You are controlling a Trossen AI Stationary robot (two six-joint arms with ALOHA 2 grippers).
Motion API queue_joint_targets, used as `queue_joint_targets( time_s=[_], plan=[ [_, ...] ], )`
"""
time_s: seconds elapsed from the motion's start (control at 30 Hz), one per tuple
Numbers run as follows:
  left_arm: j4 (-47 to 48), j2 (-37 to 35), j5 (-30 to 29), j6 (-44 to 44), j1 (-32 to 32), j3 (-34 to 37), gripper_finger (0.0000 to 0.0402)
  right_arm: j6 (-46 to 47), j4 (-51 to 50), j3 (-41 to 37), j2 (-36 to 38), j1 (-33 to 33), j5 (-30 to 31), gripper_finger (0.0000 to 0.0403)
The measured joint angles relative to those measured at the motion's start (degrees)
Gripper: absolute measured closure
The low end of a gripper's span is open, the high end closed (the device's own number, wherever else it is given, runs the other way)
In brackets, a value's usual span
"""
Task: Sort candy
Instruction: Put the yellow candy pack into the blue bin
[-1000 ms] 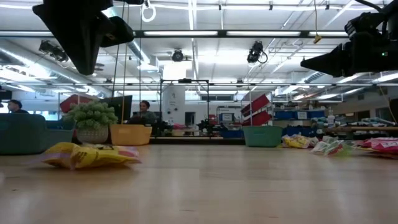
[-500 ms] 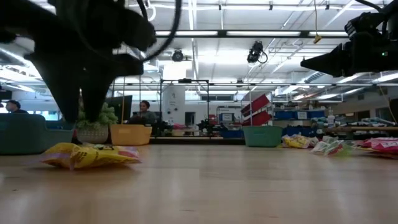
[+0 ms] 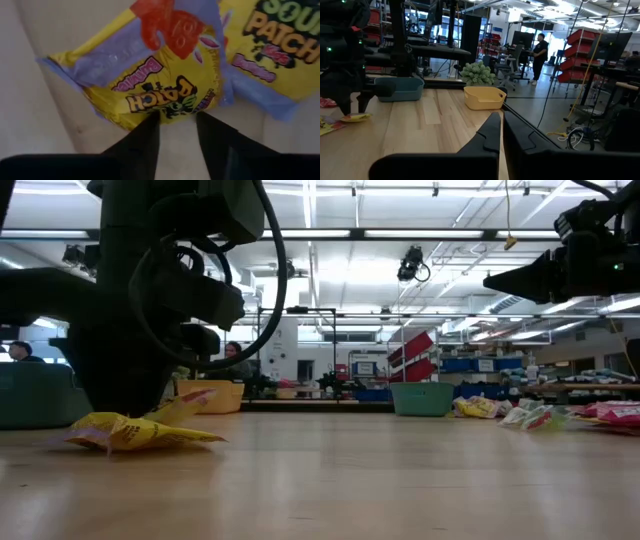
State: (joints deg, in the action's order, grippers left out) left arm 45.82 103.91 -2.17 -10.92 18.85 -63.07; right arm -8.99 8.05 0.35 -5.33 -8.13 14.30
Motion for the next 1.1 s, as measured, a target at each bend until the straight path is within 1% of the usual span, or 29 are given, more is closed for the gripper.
queue_joint_targets(
  time_s=[0.13,0.17,0.2,0.33,0.47,0.53,0.63,0.77,0.83,0.9,0.97,1.1],
  plan=[
    [0.78,-2.64,-3.14,-0.02,-0.62,0.26,0.0369,0.0,-0.02,-0.01,-0.01,-0.02,0.0,0.0397],
    [0.77,-3.9,-3.83,-0.15,-0.98,0.24,0.0385,0.0,0.04,-0.01,-0.01,0.0,-0.02,0.0398],
    [0.83,-5.17,-4.75,-0.53,-1.34,0.24,0.0391,0.0,0.02,0.01,-0.01,0.01,-0.02,0.0398],
    [2.54,-10.52,-5.97,-1.9,-3.26,0.2,0.0399,0.0,0.0,-0.01,-0.01,-0.02,-0.02,0.0397],
    [8.86,-17.15,-8.67,-5.62,-4.75,0.2,0.04,0.0,0.0,0.01,-0.01,0.01,-0.02,0.0395],
    [13.16,-20.56,-9.33,-9.92,-5.48,0.18,0.04,0.0,0.01,-0.01,-0.01,0.01,-0.02,0.0396],
    [20.91,-24.77,-9.94,-19.18,-6.53,0.09,0.04,0.0,0.0,-0.01,-0.01,0.0,-0.02,0.0398],
    [32.88,-27.88,-9.91,-31.47,-6.9,0.09,0.0401,0.0,0.02,0.01,-0.01,-0.01,-0.02,0.0398],
    [36.21,-28.89,-9.39,-36.02,-6.86,0.19,0.0401,0.0,0.0,-0.01,-0.01,0.01,-0.02,0.0396],
    [36.01,-30.54,-7.87,-39.19,-6.84,1.29,0.0401,0.0,0.02,-0.01,-0.01,-0.01,-0.02,0.0395],
    [33.77,-32.67,-6.43,-41.33,-6.84,3.49,0.0401,0.0,0.0,0.01,-0.01,-0.02,-0.02,0.0395],
    [28.48,-36.99,-4.53,-45.19,-6.86,10.85,0.0401,0.0,0.02,-0.01,-0.01,0.01,-0.02,0.0398]
  ],
)
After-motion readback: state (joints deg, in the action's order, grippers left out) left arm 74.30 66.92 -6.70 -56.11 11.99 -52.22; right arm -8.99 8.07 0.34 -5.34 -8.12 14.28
